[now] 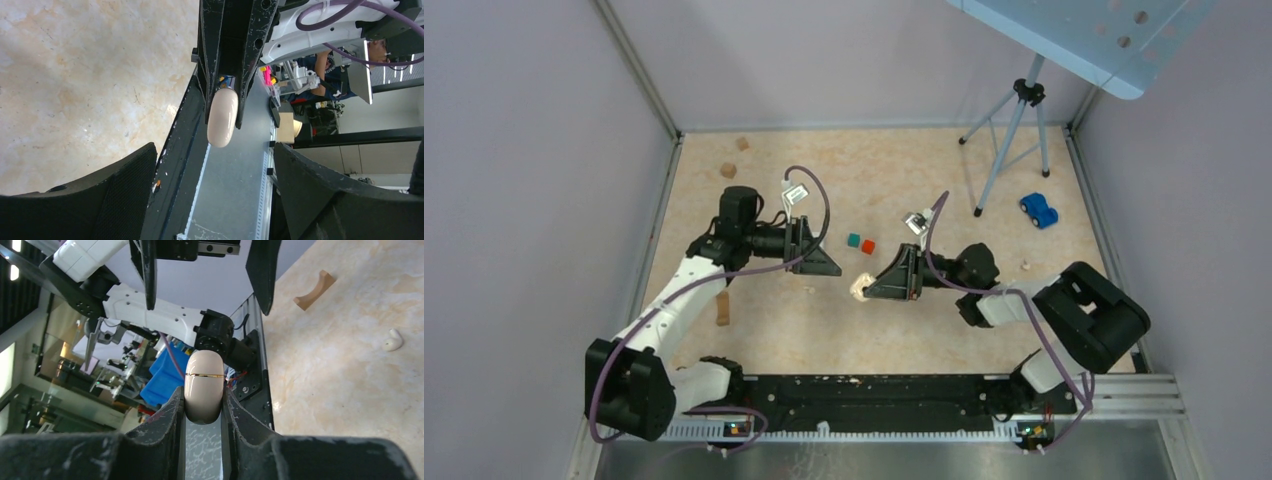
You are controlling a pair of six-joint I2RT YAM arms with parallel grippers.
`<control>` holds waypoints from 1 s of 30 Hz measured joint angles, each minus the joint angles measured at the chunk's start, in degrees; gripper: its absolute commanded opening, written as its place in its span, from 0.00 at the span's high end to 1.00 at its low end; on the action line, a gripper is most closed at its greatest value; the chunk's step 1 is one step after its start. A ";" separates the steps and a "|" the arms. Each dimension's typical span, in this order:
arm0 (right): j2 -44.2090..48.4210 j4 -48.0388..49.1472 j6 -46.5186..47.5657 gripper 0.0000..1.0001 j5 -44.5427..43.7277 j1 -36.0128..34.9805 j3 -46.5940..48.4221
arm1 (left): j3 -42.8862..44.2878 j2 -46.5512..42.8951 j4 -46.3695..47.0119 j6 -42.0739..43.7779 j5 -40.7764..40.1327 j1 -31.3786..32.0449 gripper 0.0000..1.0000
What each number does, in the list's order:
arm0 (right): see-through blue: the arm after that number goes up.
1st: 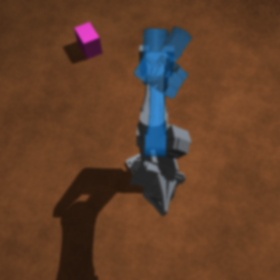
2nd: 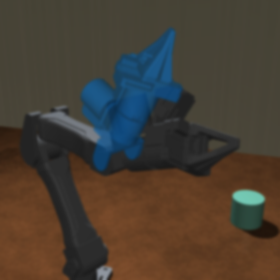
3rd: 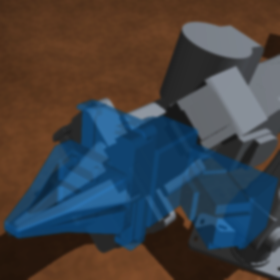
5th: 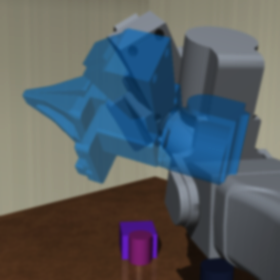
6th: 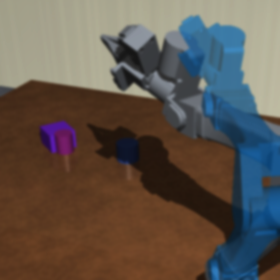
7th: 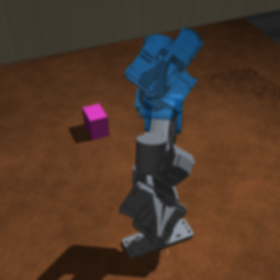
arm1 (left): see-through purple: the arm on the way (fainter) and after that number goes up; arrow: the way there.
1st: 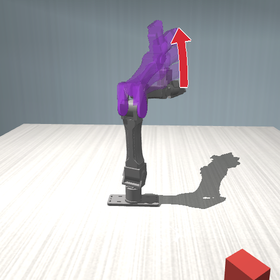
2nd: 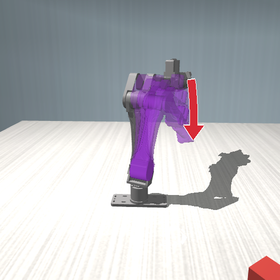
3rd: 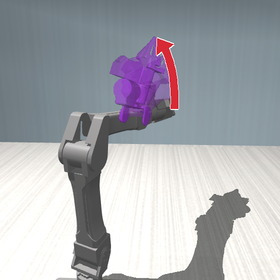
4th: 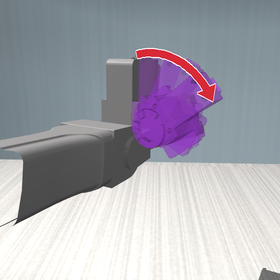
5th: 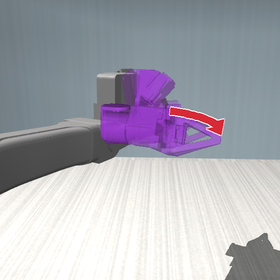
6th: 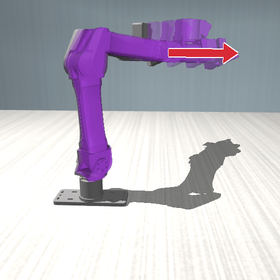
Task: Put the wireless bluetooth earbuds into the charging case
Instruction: Pass from the left arm to the right
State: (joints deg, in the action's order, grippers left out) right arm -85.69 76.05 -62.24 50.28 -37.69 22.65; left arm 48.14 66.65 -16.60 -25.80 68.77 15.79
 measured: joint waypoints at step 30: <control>-3.96 9.25 -7.98 1.00 2.14 -0.39 1.77 | -2.32 3.39 11.72 -14.69 -1.75 10.51 0.82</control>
State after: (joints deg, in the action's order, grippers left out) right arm -89.65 85.30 -70.22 52.42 -38.09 24.43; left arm 45.82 70.04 -4.89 -40.49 67.02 26.30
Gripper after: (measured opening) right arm 0.218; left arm 0.307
